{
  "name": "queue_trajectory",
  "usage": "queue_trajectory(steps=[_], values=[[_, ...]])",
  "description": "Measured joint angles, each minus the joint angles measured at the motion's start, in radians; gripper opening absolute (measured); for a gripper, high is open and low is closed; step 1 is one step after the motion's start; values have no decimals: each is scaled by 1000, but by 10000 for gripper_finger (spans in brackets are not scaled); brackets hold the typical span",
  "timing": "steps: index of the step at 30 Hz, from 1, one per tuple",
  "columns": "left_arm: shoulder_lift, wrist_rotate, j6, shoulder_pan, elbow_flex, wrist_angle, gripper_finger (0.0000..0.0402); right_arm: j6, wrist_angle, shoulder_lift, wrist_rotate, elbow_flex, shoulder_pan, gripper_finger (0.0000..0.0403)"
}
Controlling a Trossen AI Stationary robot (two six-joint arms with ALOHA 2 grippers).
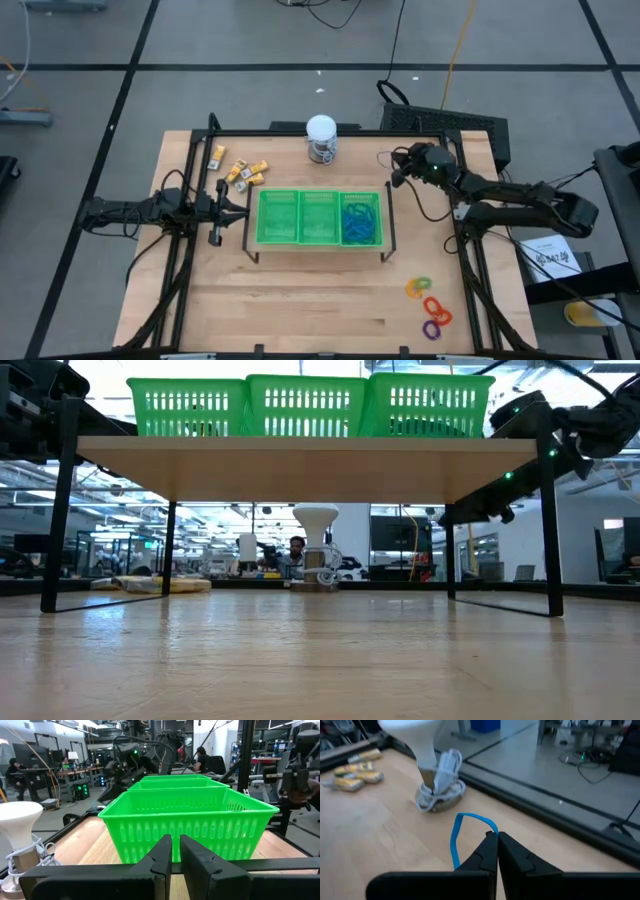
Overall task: Pick & Place Office Desk Supplies
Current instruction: Put the blue rubber band into the right green bin on the shelf
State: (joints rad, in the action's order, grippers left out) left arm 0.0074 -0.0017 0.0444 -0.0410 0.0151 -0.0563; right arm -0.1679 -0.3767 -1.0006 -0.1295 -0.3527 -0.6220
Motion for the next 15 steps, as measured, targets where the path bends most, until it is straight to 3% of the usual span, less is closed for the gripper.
queue_trajectory(steps=[15], values=[[0, 0, 0, 0, 0, 0, 44, 24, -1, 172, 2, -1, 24, 0]])
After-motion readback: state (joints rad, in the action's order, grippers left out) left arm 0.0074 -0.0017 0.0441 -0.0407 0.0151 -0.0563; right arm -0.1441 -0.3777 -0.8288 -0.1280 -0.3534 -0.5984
